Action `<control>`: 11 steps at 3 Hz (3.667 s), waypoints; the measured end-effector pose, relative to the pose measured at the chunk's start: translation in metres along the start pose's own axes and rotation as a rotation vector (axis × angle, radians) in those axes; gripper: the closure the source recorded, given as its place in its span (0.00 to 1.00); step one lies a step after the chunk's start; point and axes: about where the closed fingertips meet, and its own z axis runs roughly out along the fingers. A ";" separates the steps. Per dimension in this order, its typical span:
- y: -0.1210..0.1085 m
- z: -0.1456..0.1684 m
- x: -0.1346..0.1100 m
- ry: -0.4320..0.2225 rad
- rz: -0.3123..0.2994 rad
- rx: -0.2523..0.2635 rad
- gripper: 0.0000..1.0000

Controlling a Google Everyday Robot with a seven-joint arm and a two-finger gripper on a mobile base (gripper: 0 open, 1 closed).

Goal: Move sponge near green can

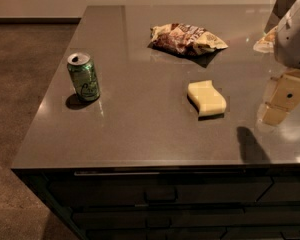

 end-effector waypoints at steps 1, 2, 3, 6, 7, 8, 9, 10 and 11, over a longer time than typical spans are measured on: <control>0.000 0.000 0.000 0.000 0.000 0.000 0.00; -0.009 0.009 0.004 -0.057 0.075 -0.029 0.00; -0.028 0.033 -0.003 -0.075 0.180 -0.015 0.00; -0.066 0.145 -0.012 0.135 0.469 0.010 0.00; -0.067 0.159 -0.016 0.172 0.513 -0.009 0.18; -0.070 0.164 -0.023 0.181 0.534 -0.024 0.42; -0.073 0.166 -0.029 0.189 0.543 -0.042 0.65; -0.082 0.161 -0.055 0.163 0.499 -0.052 0.88; -0.089 0.153 -0.104 0.110 0.390 -0.065 1.00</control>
Offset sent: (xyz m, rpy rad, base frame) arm 0.0243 -0.0158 -0.0218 0.2080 0.0800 -0.1309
